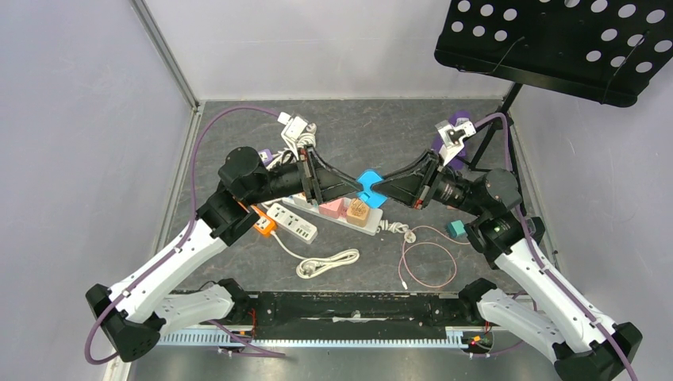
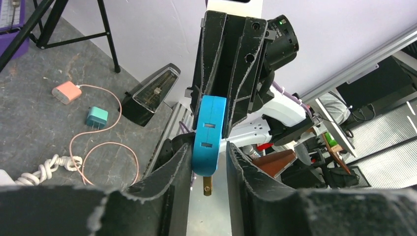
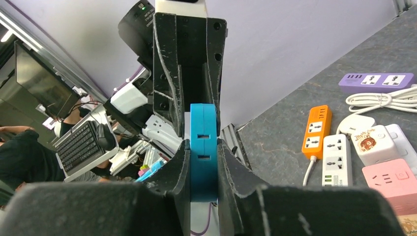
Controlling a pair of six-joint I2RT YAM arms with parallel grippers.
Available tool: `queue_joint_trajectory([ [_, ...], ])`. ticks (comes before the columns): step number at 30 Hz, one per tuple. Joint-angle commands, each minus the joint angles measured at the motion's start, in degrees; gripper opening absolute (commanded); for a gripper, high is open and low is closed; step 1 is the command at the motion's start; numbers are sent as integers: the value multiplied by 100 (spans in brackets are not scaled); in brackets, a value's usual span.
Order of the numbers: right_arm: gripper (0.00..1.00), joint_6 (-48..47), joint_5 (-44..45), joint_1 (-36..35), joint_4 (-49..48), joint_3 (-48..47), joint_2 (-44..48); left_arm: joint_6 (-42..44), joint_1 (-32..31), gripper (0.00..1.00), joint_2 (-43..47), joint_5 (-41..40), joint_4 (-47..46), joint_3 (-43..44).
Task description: Insert the plug
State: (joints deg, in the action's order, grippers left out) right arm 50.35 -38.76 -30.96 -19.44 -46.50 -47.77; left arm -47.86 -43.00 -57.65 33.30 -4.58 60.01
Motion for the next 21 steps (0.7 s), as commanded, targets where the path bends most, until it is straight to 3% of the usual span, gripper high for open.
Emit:
queue_joint_trajectory([
  [1,4,-112,-373,2,-117,-142,-34,495,19,34,-47,395,159,338],
  [4,14,-194,-425,-9,-49,-122,-55,522,20,22,-167,557,199,360],
  [7,27,-328,-482,-21,113,-135,-100,581,18,2,-294,713,235,422],
  [10,46,-530,-428,-50,298,-108,-67,629,11,2,-274,573,239,425],
  [12,52,-599,-388,-59,342,-72,-53,646,19,2,-195,425,166,384],
  [21,49,-782,-222,-249,358,-70,-210,602,20,2,-74,252,38,260],
])
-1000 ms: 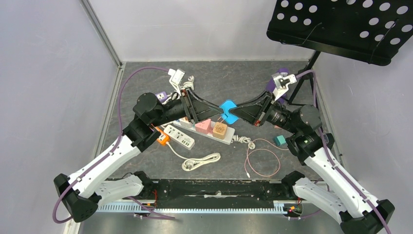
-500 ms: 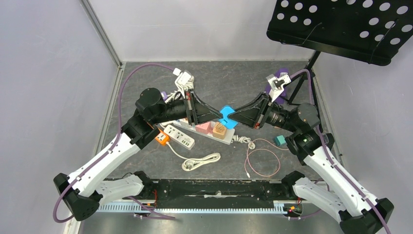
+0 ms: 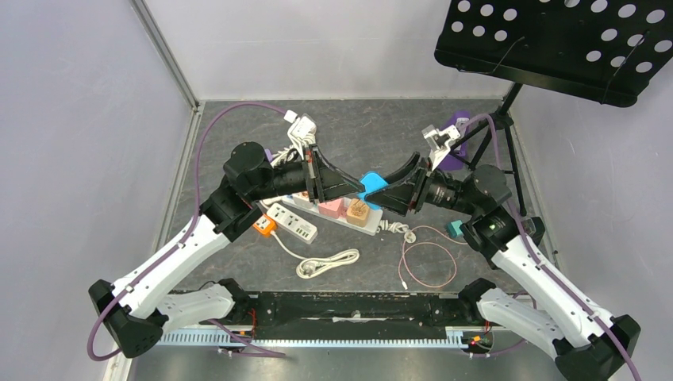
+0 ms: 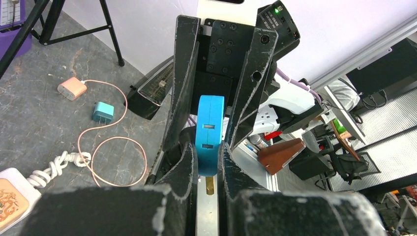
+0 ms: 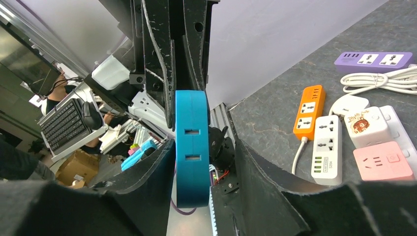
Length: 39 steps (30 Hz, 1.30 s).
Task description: Insert the plug
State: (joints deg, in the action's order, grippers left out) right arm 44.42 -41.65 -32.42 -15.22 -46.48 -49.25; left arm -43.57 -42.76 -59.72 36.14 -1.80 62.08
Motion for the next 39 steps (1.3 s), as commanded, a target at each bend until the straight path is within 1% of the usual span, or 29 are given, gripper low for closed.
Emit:
queue_joint_trajectory([
  [1,48,-201,85,-120,-63,-80,-82,167,-11,2,130,-43,-237,49],
  [5,46,-205,148,-187,-67,-89,-132,159,-5,2,119,-97,-242,58],
  [7,41,-210,191,-194,-39,-89,-148,167,-11,2,127,-98,-242,71],
  [13,16,-215,374,-191,32,-98,-122,199,-5,2,133,-86,-215,67],
  [14,12,-220,413,-194,33,-98,-117,200,-5,2,134,-83,-202,67],
  [15,3,-244,451,-192,30,-97,-111,229,-6,2,136,-89,-179,67],
  [16,0,-263,490,-194,52,-98,-110,246,-8,2,131,-103,-143,74],
  [17,0,-300,514,-198,77,-92,-116,277,-7,2,134,-135,-88,87],
  [18,0,-363,524,-201,77,-89,-117,338,-4,12,132,-215,71,135],
  [19,0,-409,568,-202,75,-66,-119,452,-4,26,142,-331,324,204],
  [20,0,-453,610,-197,72,-46,-119,551,-4,41,168,-510,589,283],
  [21,0,-565,645,-205,79,-45,-132,709,-5,50,204,-763,894,338],
  [22,0,-695,698,-220,112,-53,-146,843,-4,57,273,-1048,1142,401],
  [24,0,-1040,836,-243,338,-108,-227,1164,-6,65,426,-1901,1833,531],
  [25,0,-1226,915,-265,414,-117,-279,1285,-4,68,522,-2457,2221,603],
  [29,0,-2022,1361,-453,504,-37,-575,1709,-4,73,745,-4685,3495,765],
  [30,0,-2264,1501,-535,533,-37,-710,1774,4,73,793,-5136,3733,772],
  [31,0,-2528,1663,-620,559,-58,-848,1838,5,73,823,-5424,3901,757],
  [33,0,-2961,1918,-793,585,-124,-1182,1975,6,73,913,-5828,4086,668],
  [36,0,-3705,2249,-1037,620,-322,-1791,2076,5,73,1057,-6148,4111,426],
  [39,0,-4346,2245,-1145,763,-654,-2458,2074,5,73,1111,-6380,4091,218],
])
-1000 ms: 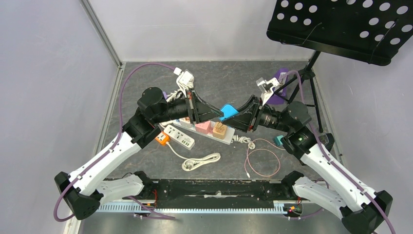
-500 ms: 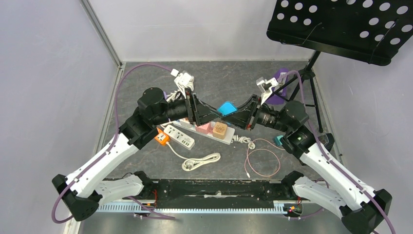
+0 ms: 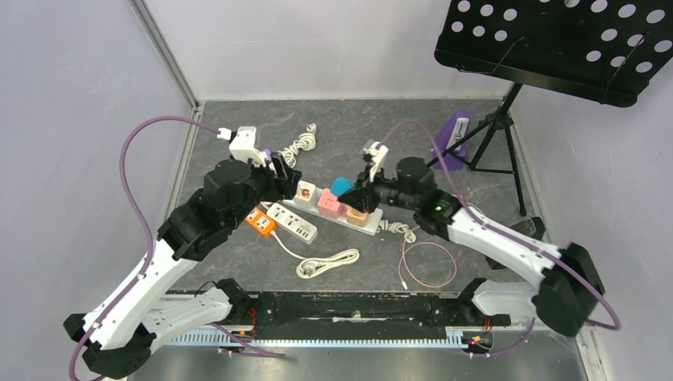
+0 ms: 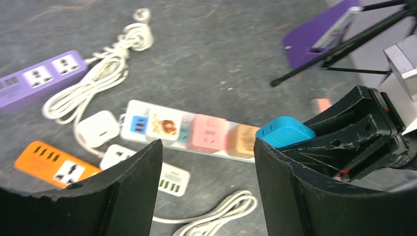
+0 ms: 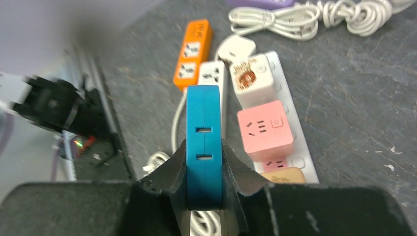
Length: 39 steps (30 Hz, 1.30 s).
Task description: Insert the plug
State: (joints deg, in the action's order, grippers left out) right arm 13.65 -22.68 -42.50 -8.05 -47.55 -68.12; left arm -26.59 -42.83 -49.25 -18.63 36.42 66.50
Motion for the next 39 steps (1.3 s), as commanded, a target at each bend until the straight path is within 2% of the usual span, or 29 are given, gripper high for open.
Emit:
queue_joint_trajectory([
  [1,0,-1497,304,-169,46,-641,-746,372,11,73,61,-943,257,-282],
  [7,0,-2270,638,-411,106,-1098,-1680,428,20,73,83,-1341,157,-694],
  [13,0,-2485,863,-526,41,-1227,-2150,404,77,73,-101,-1939,359,-760],
  [22,0,-2696,1146,-540,-257,-1003,-2320,320,170,73,-169,-1606,247,-862],
  [39,0,-2935,1497,-540,-38,-1001,-2598,330,305,73,-238,-1391,137,-1008],
])
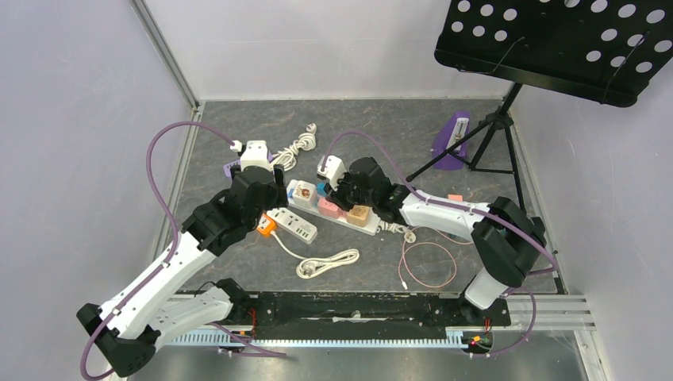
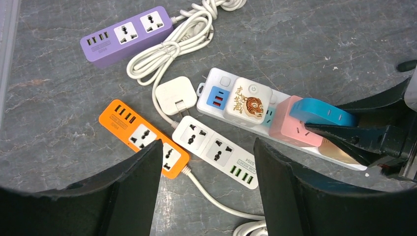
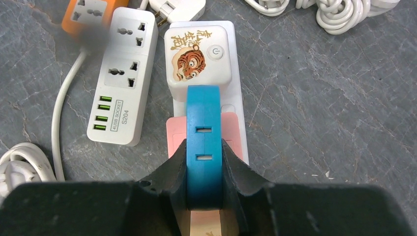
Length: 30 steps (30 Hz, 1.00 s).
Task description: Insert the plug
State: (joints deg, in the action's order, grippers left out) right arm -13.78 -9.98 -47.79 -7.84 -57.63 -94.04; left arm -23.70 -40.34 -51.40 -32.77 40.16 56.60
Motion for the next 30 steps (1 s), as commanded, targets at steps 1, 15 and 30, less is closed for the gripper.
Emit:
queue_joint_trajectory([
  [1,0,-190,217,-11,-49,0,-29,41,67,73,-25,34,-237,-17],
  [15,0,-287,-100,-11,91,175,-141,76,129,73,-53,157,-263,-26],
  [30,0,81,269,-150,-202,866,-440,94,167,73,-48,270,-307,-61],
])
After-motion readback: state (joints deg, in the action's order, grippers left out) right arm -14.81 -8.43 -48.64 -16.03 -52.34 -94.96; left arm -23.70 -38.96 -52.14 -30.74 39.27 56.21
